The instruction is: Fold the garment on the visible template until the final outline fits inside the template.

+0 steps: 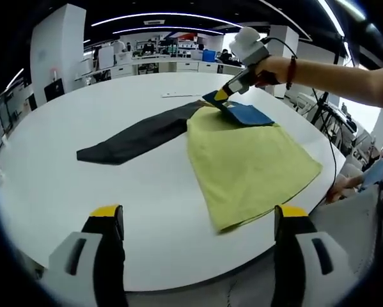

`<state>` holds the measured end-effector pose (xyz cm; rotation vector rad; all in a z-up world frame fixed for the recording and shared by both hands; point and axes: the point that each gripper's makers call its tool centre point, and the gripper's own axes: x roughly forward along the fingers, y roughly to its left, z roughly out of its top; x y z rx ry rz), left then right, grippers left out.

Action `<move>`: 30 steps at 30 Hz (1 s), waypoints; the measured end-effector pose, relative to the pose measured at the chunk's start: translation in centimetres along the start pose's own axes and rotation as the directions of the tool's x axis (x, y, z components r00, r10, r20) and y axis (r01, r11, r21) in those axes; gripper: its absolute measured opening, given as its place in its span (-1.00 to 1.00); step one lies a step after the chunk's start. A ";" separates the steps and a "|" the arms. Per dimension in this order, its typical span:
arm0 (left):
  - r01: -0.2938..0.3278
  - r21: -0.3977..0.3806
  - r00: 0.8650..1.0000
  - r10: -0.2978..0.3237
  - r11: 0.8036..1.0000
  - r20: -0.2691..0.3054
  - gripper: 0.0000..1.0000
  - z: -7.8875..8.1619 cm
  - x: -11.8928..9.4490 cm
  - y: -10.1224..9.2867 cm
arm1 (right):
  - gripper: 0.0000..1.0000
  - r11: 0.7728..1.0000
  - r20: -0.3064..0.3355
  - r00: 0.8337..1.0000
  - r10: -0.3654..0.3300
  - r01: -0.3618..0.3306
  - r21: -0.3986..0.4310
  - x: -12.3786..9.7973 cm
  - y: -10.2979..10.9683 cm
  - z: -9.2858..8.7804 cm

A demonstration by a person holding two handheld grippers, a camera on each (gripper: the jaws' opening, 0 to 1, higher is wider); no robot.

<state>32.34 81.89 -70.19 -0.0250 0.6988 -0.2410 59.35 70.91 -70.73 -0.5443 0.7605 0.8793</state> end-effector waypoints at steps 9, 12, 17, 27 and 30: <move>-0.006 -0.004 1.000 0.006 1.000 -0.014 0.91 -0.6 -0.3 0.2 | -1.00 0.997 -0.006 0.999 0.046 -0.045 0.065 2.4 1.5 -0.5; -0.016 -0.018 1.000 0.016 1.000 -0.013 0.91 -0.8 -0.5 0.6 | -1.00 0.995 -0.011 0.998 0.066 -0.065 0.074 3.3 2.4 -0.8; -0.026 -0.024 1.000 0.026 0.999 -0.016 0.90 -0.9 -0.6 0.9 | -0.94 0.989 0.001 0.993 0.121 -0.120 0.087 3.9 3.9 -0.8; -0.022 -0.024 1.000 0.022 0.999 -0.005 0.91 -0.5 -0.3 0.6 | -0.80 0.982 0.046 0.989 0.140 -0.145 0.124 3.2 3.2 -0.4; -0.021 -0.026 1.000 0.021 0.999 0.008 0.92 -0.2 -0.4 0.6 | -0.58 0.986 0.037 0.995 0.095 -0.099 0.131 2.8 1.9 -1.2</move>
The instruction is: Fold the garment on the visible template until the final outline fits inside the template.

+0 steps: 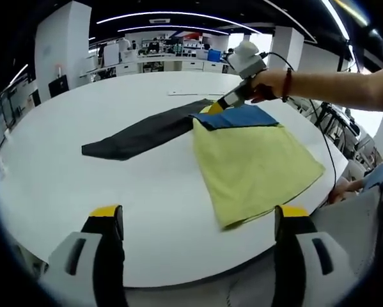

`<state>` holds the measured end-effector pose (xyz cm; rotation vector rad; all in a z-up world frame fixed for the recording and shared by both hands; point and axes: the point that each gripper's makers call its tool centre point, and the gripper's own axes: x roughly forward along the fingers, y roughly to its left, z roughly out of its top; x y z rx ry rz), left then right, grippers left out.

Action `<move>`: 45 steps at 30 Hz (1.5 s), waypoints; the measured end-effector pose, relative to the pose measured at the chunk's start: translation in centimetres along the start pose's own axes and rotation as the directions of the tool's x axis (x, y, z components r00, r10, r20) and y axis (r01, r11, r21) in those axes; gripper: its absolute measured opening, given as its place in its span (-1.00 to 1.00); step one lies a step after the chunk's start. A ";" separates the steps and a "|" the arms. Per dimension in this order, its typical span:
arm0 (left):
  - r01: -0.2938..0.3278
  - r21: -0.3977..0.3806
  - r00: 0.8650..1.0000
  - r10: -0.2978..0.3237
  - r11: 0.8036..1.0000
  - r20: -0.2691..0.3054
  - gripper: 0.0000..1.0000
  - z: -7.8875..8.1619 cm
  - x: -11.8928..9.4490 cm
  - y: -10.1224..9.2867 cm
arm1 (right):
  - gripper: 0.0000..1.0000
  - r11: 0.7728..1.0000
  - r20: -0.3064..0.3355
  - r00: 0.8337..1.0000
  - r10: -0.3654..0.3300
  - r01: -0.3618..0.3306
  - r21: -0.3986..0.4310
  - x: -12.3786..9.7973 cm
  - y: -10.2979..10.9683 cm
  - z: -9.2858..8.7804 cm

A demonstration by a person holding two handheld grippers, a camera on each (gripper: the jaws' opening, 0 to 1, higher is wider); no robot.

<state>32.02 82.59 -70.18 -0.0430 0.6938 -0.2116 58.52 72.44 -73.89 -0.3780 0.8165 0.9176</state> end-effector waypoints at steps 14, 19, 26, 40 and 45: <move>-0.027 0.004 0.999 0.027 1.000 0.031 0.98 0.9 -0.3 0.6 | 0.24 0.995 0.018 0.995 -0.098 0.098 -0.030 -3.5 -4.4 -2.7; -0.028 0.009 0.999 0.028 1.000 0.045 0.98 1.4 -0.4 0.6 | 0.33 0.991 0.027 0.991 -0.133 0.133 0.008 -5.6 -6.5 -4.0; -0.034 0.012 0.998 0.033 0.999 0.049 0.98 1.7 -0.6 0.6 | 0.36 0.984 0.052 0.984 -0.170 0.166 0.065 -8.8 -8.6 -5.6; -0.028 0.010 0.996 0.027 1.000 0.085 0.98 2.7 -0.6 0.5 | 0.20 0.971 0.021 0.979 -0.202 0.198 0.134 -12.4 -11.9 -11.4; -0.026 0.012 0.996 0.025 1.000 0.085 0.98 2.7 -0.5 0.4 | -0.11 0.968 0.013 0.976 -0.216 0.212 0.135 -13.4 -12.7 -13.4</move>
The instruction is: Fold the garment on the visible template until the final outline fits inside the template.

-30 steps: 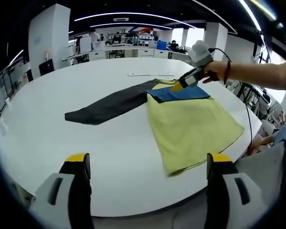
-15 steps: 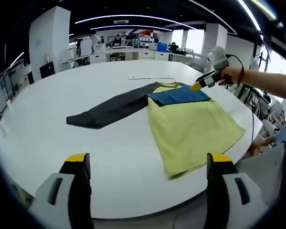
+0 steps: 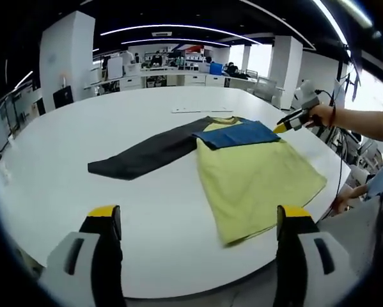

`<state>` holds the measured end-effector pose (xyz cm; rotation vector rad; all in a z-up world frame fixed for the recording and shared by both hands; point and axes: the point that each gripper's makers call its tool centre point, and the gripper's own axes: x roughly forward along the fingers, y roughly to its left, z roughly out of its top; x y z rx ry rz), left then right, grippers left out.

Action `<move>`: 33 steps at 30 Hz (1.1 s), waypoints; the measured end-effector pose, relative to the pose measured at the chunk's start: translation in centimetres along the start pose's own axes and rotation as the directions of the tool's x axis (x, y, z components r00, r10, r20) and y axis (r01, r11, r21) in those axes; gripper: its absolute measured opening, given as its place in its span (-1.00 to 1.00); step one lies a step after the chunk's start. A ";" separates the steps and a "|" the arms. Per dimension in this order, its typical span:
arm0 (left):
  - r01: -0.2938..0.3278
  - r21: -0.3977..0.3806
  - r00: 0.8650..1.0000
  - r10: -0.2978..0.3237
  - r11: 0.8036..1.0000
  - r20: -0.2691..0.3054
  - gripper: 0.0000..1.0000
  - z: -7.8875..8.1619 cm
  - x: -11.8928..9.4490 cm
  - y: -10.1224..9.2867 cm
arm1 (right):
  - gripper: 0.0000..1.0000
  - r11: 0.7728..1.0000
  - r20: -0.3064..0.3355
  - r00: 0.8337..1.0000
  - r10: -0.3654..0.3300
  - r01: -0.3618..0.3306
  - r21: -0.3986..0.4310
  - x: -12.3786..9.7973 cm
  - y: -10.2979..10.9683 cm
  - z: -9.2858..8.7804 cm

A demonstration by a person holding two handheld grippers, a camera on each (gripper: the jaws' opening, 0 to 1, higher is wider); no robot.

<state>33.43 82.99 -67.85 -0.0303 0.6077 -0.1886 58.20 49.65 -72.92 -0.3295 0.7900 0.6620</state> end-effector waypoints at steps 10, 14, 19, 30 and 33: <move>-0.002 -0.001 1.000 0.002 1.000 -0.011 0.97 -0.3 0.1 -0.1 | -0.50 0.999 -0.037 0.998 -0.049 0.049 0.005 -0.4 -2.1 -3.2; -0.003 -0.004 1.000 0.003 1.000 -0.016 0.96 -0.3 0.1 -0.1 | -0.63 0.999 -0.051 0.997 -0.054 0.054 -0.003 -0.4 -1.8 -3.7; -0.006 -0.006 1.000 0.006 1.000 -0.017 0.96 -0.3 0.1 -0.1 | -0.79 0.998 -0.062 0.996 -0.069 0.069 0.003 -0.2 -2.0 -4.5; -0.013 -0.001 0.999 0.013 1.000 -0.035 0.94 -0.5 -0.2 0.0 | -0.85 0.998 -0.040 0.998 -0.048 0.049 0.049 0.4 -1.6 -5.0; -0.011 -0.005 0.999 0.011 1.000 -0.036 0.93 -0.5 -0.2 -0.1 | -1.00 0.997 -0.036 0.998 -0.051 0.053 0.050 0.5 -1.7 -5.0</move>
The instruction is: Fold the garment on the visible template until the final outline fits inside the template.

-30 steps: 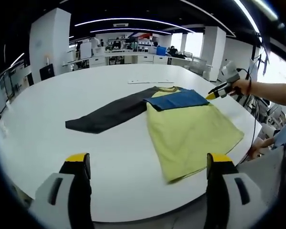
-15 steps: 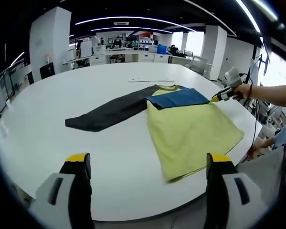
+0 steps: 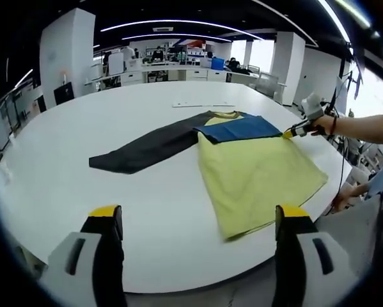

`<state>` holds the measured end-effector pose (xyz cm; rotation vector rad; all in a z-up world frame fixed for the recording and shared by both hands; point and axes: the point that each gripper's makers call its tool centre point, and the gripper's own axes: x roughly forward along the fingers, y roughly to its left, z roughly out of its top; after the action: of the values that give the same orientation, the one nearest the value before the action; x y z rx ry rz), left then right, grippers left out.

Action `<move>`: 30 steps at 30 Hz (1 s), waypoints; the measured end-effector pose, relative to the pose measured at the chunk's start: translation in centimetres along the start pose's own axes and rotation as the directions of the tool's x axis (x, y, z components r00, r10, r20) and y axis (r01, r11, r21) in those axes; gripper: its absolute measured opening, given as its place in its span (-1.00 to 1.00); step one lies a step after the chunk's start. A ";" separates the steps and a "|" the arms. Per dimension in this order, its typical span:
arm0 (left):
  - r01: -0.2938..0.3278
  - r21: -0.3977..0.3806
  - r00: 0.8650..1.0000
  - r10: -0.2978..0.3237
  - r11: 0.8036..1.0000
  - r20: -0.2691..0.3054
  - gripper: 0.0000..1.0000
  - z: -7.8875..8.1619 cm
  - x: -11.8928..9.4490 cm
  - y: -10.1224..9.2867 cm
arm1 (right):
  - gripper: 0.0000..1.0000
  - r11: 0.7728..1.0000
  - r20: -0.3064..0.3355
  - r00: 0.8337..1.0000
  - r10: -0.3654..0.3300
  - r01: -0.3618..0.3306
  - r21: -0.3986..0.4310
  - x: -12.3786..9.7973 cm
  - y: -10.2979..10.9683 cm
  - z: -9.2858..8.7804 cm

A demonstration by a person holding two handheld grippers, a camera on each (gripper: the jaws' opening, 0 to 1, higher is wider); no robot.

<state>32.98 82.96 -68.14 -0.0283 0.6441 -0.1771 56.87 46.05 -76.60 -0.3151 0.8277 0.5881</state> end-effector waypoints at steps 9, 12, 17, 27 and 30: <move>-0.010 -0.002 1.000 0.010 1.000 0.002 0.93 -0.1 -0.2 0.3 | -1.00 0.999 -0.014 0.999 -0.030 0.030 -0.015 0.0 -0.6 0.0; -0.013 -0.005 1.000 0.013 1.000 0.001 0.93 -0.1 -0.2 0.5 | -1.00 0.999 -0.021 0.999 -0.034 0.034 -0.016 0.0 -0.9 0.0; -0.024 -0.014 1.000 0.024 1.000 0.014 0.92 0.2 -0.1 1.1 | -1.00 0.999 -0.022 0.999 -0.034 0.034 -0.005 0.0 -1.5 -0.1; -0.063 -0.045 0.997 0.065 0.997 0.039 0.88 1.2 0.0 3.6 | -0.96 0.999 -0.014 1.000 -0.020 0.020 0.037 -0.1 -1.7 -0.2; -0.080 -0.054 0.996 0.082 0.995 0.044 0.85 1.8 0.2 4.5 | -0.72 0.996 -0.002 1.000 -0.021 0.021 0.091 -0.5 -1.7 0.1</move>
<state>34.87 87.30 -67.19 -0.0567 0.6026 -0.0809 57.70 44.56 -76.13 -0.2402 0.8485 0.5290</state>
